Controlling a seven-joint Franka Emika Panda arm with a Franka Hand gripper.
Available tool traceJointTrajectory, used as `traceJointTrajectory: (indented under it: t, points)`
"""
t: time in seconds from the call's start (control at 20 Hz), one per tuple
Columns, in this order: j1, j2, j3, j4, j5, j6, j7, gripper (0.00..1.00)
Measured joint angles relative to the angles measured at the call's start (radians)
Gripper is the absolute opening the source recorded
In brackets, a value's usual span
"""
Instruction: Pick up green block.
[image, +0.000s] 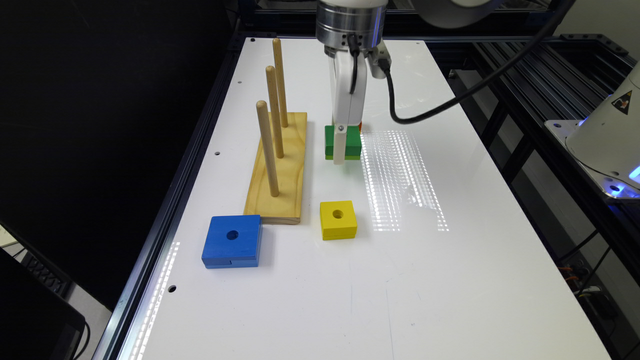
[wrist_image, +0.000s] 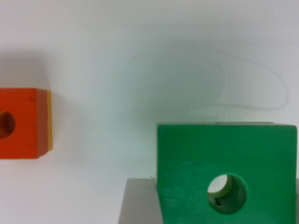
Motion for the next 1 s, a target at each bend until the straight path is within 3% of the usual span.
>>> traceJointTrajectory:
  t: [0.2,0.45,1.0]
  points:
    - [0.000,-0.011,0.000,-0.001,0.0000,-0.004,0.000,0.00]
    - [0.000,-0.104,0.001,-0.001,0.0000,-0.097,0.001,0.00]
    - [0.000,-0.214,0.002,-0.001,0.0003,-0.200,0.001,0.00]
